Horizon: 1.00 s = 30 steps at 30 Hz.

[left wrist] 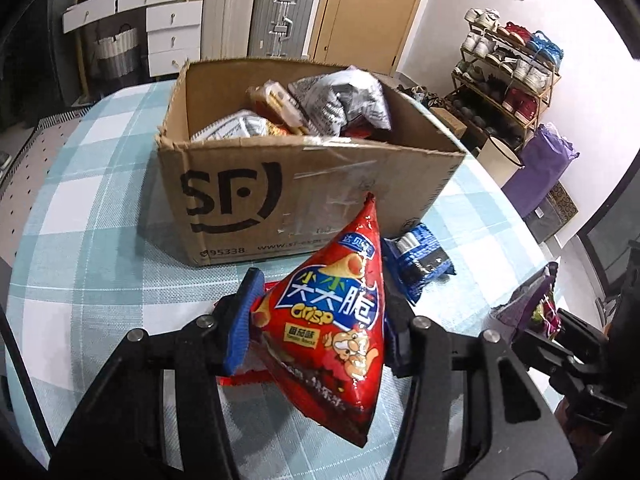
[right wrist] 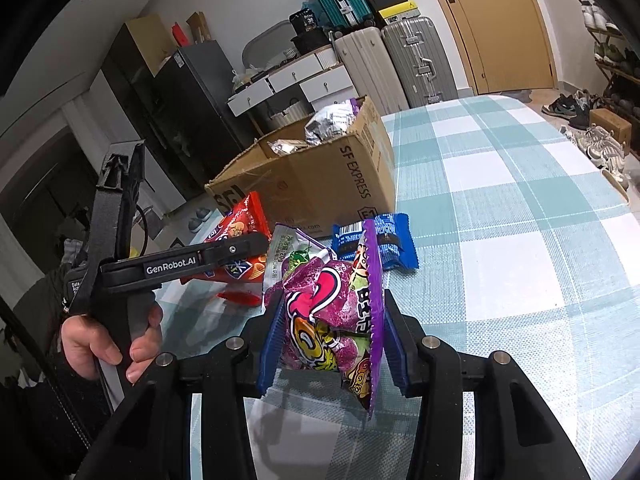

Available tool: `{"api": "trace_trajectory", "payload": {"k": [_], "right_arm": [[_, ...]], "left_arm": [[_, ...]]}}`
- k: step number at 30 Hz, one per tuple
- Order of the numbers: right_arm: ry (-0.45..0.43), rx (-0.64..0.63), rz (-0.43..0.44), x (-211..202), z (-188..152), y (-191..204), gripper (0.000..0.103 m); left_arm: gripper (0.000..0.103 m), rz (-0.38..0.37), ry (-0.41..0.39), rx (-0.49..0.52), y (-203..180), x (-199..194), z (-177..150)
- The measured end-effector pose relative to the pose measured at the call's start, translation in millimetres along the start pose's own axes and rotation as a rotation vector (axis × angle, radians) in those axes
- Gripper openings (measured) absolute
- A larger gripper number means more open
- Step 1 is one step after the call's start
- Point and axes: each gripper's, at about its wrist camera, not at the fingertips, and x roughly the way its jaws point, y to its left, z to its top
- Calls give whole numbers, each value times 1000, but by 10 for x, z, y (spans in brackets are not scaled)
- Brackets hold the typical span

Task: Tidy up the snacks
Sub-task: 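Lift the red chip bag and candy bag toward the cardboard box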

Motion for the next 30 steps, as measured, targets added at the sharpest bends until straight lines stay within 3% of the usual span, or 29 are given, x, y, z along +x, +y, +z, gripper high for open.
{"api": "trace_trajectory", "payload": {"k": [14,30], "right_arm": [[-38,-60,16,-129,173,317,44],[-102,-166,56,-84,798,762,44]], "left_arm": [[49,-15,-61,5,26,-507,37],[49,5,-115,-1,107,-1133,414]]}}
